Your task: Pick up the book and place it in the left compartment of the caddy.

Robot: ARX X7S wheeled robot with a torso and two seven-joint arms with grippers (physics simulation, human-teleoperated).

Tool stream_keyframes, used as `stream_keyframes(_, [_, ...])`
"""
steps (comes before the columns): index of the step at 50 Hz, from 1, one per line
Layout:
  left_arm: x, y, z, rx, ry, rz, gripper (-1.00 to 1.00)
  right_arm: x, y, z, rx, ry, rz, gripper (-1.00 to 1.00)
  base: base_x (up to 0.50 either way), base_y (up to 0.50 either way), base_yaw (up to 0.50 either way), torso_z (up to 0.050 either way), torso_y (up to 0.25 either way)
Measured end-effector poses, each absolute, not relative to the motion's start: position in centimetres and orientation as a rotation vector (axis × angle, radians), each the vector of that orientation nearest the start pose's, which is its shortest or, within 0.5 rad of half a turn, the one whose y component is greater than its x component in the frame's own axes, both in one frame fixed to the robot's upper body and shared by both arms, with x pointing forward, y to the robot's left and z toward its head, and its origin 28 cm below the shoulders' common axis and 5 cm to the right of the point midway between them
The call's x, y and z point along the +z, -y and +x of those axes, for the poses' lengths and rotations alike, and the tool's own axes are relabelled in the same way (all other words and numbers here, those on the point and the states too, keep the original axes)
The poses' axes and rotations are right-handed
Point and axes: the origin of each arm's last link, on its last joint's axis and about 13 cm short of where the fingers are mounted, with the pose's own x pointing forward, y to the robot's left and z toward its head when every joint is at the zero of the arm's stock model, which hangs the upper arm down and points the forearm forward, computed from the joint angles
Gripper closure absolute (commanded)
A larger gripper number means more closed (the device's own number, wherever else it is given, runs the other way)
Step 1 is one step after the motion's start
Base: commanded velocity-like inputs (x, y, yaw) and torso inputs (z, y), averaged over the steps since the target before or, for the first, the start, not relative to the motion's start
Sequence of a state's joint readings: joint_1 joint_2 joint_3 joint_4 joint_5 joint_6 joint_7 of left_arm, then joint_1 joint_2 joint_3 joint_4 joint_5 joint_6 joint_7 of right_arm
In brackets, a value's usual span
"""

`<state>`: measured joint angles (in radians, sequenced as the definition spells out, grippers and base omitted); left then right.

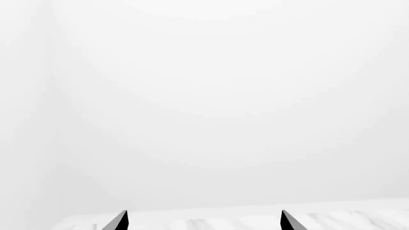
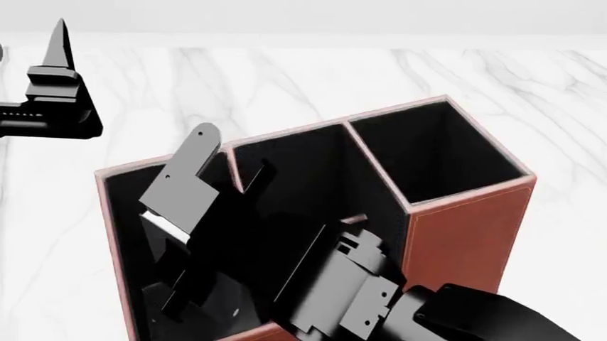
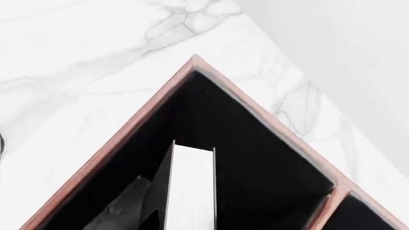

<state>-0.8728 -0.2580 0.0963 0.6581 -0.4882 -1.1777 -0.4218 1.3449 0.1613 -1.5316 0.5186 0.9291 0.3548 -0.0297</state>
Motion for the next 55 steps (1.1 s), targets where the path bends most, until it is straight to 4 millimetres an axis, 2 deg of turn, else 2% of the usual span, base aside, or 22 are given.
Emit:
stream_keyframes(8, [27.0,-21.0,26.1,0.036,0.299,0.085,-1.0,16.0,0.5,37.0,0.833,-0.239,-0.61,1.0,0.0,0.0,0.0,0.0,0.001])
stream_keyframes(9, [27.0,-21.0,26.1,0.036,0.298,0.085,-1.0,15.9,0.5,37.0,0.832,-0.244,-0.606,-1.0,0.0,0.0,0.0,0.0,0.0])
stream_keyframes(41, [26.8,-21.0,26.2,0.039,0.295,0.09,-1.0,17.0,0.4,37.5,0.802,-0.23,-0.589,-1.0,0.0,0.0,0.0,0.0,0.0])
stream_keyframes(47, [26.9,-21.0,26.1,0.039,0.296,0.09,-1.0,18.2,0.8,37.7,0.751,-0.236,-0.547,-1.0,0.0,0.0,0.0,0.0,0.0])
stream_keyframes(55, [27.0,-21.1,26.2,0.04,0.297,0.089,-1.0,21.4,2.7,37.9,0.624,-0.193,-0.431,-1.0,0.0,0.0,0.0,0.0,0.0])
